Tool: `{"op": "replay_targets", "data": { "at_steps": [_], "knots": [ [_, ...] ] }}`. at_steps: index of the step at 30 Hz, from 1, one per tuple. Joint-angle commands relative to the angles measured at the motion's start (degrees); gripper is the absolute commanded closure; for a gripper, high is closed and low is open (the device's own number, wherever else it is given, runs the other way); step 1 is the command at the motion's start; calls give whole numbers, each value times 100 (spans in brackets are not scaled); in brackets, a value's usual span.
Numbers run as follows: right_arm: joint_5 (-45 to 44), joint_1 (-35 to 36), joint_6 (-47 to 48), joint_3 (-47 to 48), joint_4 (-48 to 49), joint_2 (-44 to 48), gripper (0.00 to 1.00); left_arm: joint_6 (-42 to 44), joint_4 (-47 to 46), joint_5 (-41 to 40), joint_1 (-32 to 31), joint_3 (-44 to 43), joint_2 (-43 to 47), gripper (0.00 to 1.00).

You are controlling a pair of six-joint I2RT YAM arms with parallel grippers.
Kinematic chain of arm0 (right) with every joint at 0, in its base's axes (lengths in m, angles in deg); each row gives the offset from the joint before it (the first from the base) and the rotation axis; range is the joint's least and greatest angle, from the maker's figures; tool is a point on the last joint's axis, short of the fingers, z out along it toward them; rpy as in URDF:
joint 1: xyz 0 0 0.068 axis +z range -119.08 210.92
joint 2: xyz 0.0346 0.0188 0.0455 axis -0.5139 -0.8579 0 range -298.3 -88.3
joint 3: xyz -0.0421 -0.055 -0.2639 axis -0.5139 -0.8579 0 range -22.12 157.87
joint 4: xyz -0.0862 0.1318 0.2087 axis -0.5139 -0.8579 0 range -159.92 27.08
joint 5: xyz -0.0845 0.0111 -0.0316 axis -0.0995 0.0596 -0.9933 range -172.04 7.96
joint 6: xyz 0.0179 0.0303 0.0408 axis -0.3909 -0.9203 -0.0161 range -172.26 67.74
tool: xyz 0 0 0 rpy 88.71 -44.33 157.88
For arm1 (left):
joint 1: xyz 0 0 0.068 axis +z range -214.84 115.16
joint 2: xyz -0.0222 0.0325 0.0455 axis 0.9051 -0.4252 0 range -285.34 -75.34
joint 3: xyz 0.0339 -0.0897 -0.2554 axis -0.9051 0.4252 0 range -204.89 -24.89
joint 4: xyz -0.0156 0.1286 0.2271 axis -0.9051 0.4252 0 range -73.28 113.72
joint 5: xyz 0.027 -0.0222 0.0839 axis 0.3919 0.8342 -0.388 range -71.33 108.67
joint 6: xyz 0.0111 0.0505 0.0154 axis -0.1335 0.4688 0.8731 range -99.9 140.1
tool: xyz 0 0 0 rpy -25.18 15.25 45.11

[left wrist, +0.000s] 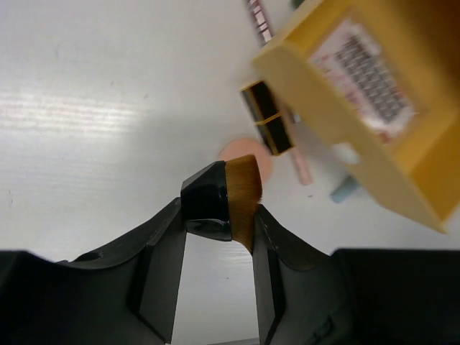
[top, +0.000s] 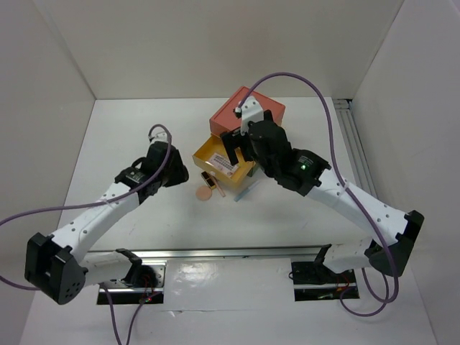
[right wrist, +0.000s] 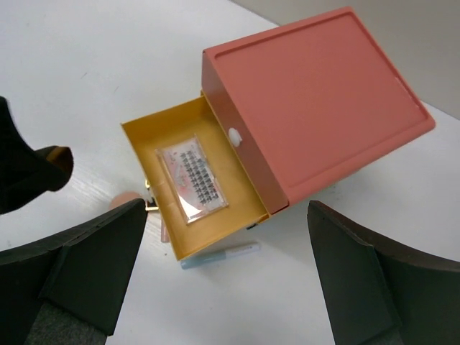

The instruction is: Organize the makeup

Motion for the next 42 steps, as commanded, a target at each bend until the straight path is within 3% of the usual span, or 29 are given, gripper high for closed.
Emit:
{"op": "replay_targets", "data": {
  "at_steps": [1, 5, 9, 19, 22, 24, 27, 31, 32, 36, 38, 42],
  "knots": [
    [-549, -24, -150, -208, 331, 439, 0, 470, -101, 309, -29, -582, 137, 65],
    [-716, -24, -317, -332, 270, 562, 0, 594, -224, 433, -142, -1224, -398, 65],
    [-1452, -155, -772, -455, 33, 676, 0, 654, -339, 600, -266, -1919, -1338, 65],
    [-1112, -1165, -1696, -1123, -345, 1187, 0, 769, -453, 451, -556, -2807, -2236, 62],
    [-1095, -1429, -1855, -1203, -469, 1187, 0, 769, -453, 512, -556, -2948, -2447, 35],
    [-902, -1745, -1952, -1265, -530, 1240, 0, 769, -453, 573, -556, -3009, -2509, 17],
    [-428, -2404, -2031, -1378, -530, 1240, 0, 821, -391, 574, -556, -3071, -2509, 6],
    [591, -3440, -1953, -1895, -136, 1301, 0, 953, -391, 574, -556, -3133, -2448, 3],
    [863, -4008, -1952, -2002, -56, 1301, 0, 954, -330, 574, -556, -3133, -2396, 3],
    [2802, -5365, -1663, -2398, 191, 645, 0, 1007, -278, 697, -556, -3028, -1939, 3],
    [3097, -5613, -1513, -2504, 497, 327, 0, 1007, -277, 845, -556, -2747, -1474, 2],
    [3028, -5378, -865, -2583, 1025, -359, 0, 1059, -224, 846, -618, -1940, -569, 1]
  ]
}}
